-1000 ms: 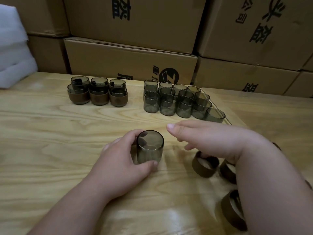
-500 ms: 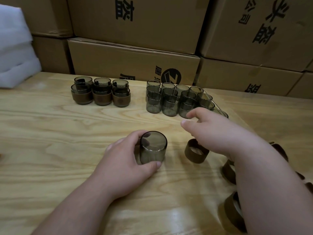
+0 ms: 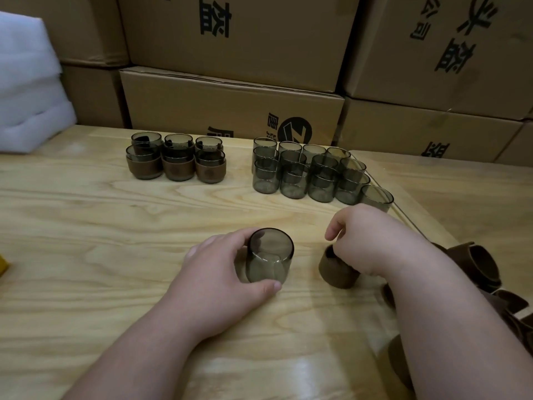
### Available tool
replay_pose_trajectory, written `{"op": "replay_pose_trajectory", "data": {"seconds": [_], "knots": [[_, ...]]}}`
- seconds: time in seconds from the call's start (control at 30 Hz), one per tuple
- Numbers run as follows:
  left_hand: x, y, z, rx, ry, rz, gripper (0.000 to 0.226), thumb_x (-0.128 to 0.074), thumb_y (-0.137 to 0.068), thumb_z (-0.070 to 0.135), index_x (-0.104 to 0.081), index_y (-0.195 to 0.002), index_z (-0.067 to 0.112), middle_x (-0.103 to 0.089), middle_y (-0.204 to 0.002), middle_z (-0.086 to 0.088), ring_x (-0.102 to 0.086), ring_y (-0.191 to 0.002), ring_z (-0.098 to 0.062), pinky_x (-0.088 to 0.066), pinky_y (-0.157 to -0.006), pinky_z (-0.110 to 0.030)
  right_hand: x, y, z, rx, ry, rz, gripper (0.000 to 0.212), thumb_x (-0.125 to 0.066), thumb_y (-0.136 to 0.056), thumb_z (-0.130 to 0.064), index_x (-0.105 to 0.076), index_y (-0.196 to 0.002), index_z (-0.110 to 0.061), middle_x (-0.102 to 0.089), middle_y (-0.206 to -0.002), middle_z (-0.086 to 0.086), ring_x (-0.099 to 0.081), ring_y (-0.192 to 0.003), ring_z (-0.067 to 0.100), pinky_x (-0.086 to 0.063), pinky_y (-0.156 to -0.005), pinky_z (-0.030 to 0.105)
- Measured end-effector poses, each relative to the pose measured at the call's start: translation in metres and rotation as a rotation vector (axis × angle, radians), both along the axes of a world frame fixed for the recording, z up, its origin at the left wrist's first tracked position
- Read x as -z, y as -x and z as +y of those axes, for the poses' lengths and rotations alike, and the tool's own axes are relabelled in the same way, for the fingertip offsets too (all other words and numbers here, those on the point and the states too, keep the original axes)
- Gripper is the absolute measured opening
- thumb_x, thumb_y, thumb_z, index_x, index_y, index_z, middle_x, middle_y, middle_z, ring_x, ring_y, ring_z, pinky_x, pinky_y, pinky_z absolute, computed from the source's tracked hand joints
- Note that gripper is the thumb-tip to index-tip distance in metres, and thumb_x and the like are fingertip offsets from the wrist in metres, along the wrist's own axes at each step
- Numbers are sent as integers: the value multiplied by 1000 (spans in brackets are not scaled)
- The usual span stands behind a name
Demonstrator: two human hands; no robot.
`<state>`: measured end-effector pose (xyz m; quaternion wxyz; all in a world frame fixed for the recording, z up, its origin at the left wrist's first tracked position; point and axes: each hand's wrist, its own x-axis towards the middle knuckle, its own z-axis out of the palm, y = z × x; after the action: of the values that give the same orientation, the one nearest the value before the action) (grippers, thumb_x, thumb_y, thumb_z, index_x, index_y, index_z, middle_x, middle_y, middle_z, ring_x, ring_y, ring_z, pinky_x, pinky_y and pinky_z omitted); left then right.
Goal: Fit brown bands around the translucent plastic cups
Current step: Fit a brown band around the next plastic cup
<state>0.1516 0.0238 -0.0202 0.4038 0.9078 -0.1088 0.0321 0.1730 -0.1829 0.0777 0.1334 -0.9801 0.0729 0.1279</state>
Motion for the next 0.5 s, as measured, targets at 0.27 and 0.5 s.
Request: {"op": "replay_pose_trajectory", "data": {"seconds": [0.27,0.5], "knots": [[2,1,0,0,196,-14,98,-72,-46,79,-38,-138,67,-53,-125,42,-44,-132,7,-37,-111,-26,5,-2,-6,39,-208,-232,22,-64,-87,-14,-73,-73,-28,-70,-74,-4,-65,-62,13,-49,-45,26],[0,6,-1,-11,372,-180,84,-81,-53,72,-52,-131,58,-63,-125,32,-53,-126,3,-41,-98,-23,1,3,17,0,-415,-461,13,-67,-79,-24,-72,-72,-34,-66,-63,-22,-63,-52,4,-46,-39,23]]}}
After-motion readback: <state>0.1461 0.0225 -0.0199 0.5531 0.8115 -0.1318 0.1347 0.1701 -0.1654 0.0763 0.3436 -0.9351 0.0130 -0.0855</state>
